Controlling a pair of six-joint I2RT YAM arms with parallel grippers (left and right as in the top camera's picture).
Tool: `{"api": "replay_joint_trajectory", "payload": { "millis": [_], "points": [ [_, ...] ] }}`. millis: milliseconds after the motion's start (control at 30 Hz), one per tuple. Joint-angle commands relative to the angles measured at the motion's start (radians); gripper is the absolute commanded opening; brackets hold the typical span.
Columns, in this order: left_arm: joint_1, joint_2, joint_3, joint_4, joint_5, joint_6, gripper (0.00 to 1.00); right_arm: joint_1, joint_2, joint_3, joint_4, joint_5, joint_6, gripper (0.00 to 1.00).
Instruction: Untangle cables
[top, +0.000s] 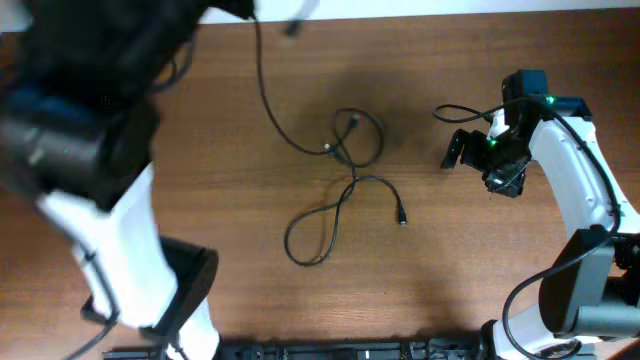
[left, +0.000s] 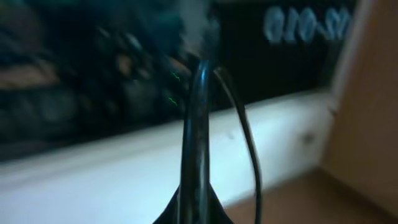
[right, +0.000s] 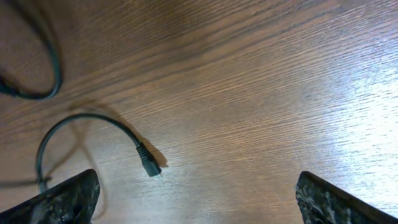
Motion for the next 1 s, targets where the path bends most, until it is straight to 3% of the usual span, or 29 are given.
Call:
{"api": "replay_joint_trajectory", "payload": {
  "millis": [0,200,367,433,533,600,633,733,867,900,967],
  "points": [
    [0.047,-0.059,0.003,0.031,-0.175,-0.006,0.0,0.0,-0.012,0.004,-0.002,0.005,-0.011,0.98],
    [0.059,-0.068,-0.045,0.032,-0.393,-0.006,0.0,0.0,-0.012,0.004,-0.002,0.005,-0.011,0.98],
    [0.058,-0.068,-0.307,-0.01,-0.26,0.014,0.0,0.0,-0.012,0.004,-0.002,0.005,-0.011,0.98],
    [0.058,-0.068,-0.391,-0.027,-0.304,0.087,0.0,0.0,-0.012,0.004,-0.002,0.005,-0.011,0.98],
    [0.06,-0.068,-0.465,-0.066,-0.755,0.092,0.0,0.0,-0.012,0.004,-0.002,0.005,-0.011,0.98],
    [0.075,-0.068,-0.465,-0.088,-0.928,0.061,0.0,0.0,-0.012,0.004,-0.002,0.005,-0.011,0.98],
    [0.095,-0.068,-0.465,-0.117,-0.997,-0.021,0.0,0.0,-0.012,0.004,-0.002,0.005,-0.011,0.98],
    [0.169,-0.067,-0.465,-0.215,-1.003,-0.172,0.0,0.0,-0.012,0.004,-0.002,0.005,-0.011,0.98],
    [0.293,-0.066,-0.469,-0.302,-0.945,-0.241,0.0,0.0,-0.012,0.004,-0.002,0.005,-0.011,0.98],
    [0.317,-0.066,-0.469,-0.32,-0.835,-0.239,0.0,0.0,-0.012,0.004,-0.002,0.005,-0.011,0.99],
    [0.348,-0.066,-0.474,-0.33,-0.573,-0.109,0.0,0.0,-0.012,0.004,-0.002,0.005,-0.011,0.98]
  ]
}}
